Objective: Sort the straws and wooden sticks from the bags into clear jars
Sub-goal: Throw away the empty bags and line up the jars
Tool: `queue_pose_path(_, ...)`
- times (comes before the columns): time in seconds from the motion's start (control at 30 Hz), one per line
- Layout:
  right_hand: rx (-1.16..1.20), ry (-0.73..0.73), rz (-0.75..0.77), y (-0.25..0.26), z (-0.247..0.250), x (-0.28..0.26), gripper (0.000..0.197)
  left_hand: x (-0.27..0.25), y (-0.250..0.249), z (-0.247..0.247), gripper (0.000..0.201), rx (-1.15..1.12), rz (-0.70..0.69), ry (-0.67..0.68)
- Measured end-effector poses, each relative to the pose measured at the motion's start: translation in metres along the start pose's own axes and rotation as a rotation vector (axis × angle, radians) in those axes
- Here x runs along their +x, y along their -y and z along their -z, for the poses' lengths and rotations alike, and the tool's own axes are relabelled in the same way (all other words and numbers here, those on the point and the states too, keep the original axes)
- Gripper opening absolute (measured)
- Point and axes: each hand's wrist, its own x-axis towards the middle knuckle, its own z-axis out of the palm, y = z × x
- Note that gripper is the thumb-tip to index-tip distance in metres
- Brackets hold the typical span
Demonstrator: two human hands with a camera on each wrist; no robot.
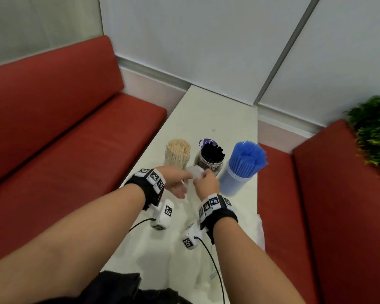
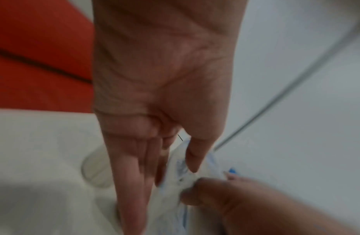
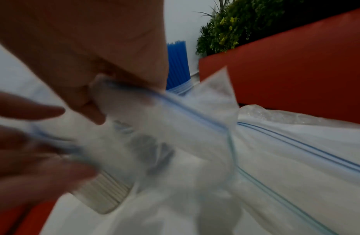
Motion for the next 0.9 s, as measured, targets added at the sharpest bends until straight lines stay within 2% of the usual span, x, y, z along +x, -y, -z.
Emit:
queue_pose_path(0.07, 0.110, 0.101, 0.117, 0.011, 0.001, -0.008, 0.013, -0.005, -0.007, -0.007, 0.037, -0.270, -0.068, 0.067)
queue_pose_path(0.13, 0.224, 0.223, 0.185, 0.015, 0.007, -0.015, 0.022, -0.006, -0.006, -0.010, 0.024, -0.450, -0.130, 0.091)
queue_pose_path(0.17, 0.263, 0.289, 0.203, 0.014, 0.011, -0.017, 0.023, -0.006, -0.004, -0.011, 0.024, -0.545, -0.149, 0.105)
queue_pose_path(0.23, 0.280, 0.455, 0.183, 0.011, 0.022, -0.018, 0.012, -0.005, 0.003, -0.011, 0.038, -0.688, -0.181, 0.169)
queue_pose_path(0.3, 0.310, 0.616, 0.109, 0.008, 0.032, -0.018, 0.007, -0.006, 0.008, -0.012, 0.063, -0.704, -0.179, 0.258)
queue_pose_path(0.33, 0.326, 0.664, 0.078, 0.006, 0.037, -0.018, 0.012, -0.006, 0.008, -0.014, 0.071, -0.662, -0.178, 0.246)
queue_pose_path(0.37, 0.346, 0.680, 0.049, 0.005, 0.040, -0.016, 0.015, -0.003, 0.008, -0.016, 0.070, -0.597, -0.193, 0.164)
queue_pose_path(0.43, 0.406, 0.601, 0.012, 0.003, 0.044, -0.014, 0.019, 0.005, 0.007, -0.019, 0.047, -0.407, -0.217, -0.171)
queue_pose_path(0.47, 0.437, 0.506, -0.015, 0.002, 0.044, -0.012, 0.019, 0.008, 0.006, -0.019, 0.033, -0.296, -0.215, -0.365)
queue_pose_path(0.5, 0.462, 0.400, -0.041, 0.000, 0.043, -0.011, 0.017, 0.010, 0.005, -0.018, 0.023, -0.238, -0.212, -0.505)
queue_pose_path(0.53, 0.460, 0.322, -0.043, -0.001, 0.042, -0.009, 0.012, 0.010, 0.003, -0.018, 0.018, -0.256, -0.223, -0.549)
queue_pose_path(0.57, 0.428, 0.282, -0.014, -0.003, 0.040, -0.008, 0.018, 0.010, 0.000, -0.019, 0.020, -0.311, -0.241, -0.498)
queue_pose_path(0.63, 0.334, 0.294, 0.113, -0.005, 0.037, -0.008, 0.043, 0.008, -0.006, -0.021, 0.033, -0.459, -0.290, -0.245)
queue_pose_path(0.67, 0.337, 0.282, 0.169, -0.007, 0.036, -0.008, 0.046, 0.005, -0.008, -0.022, 0.037, -0.534, -0.313, -0.116)
queue_pose_path(0.73, 0.434, 0.207, 0.237, -0.011, 0.039, -0.009, 0.035, 0.000, -0.012, -0.022, 0.037, -0.627, -0.343, 0.062)
queue_pose_path(0.8, 0.482, 0.123, 0.272, -0.017, 0.043, -0.009, 0.025, -0.001, -0.015, -0.020, 0.042, -0.534, -0.374, 0.079)
queue_pose_path(0.9, 0.519, 0.044, 0.282, -0.029, 0.047, -0.009, 0.032, 0.002, -0.020, -0.020, 0.052, -0.275, -0.415, -0.064)
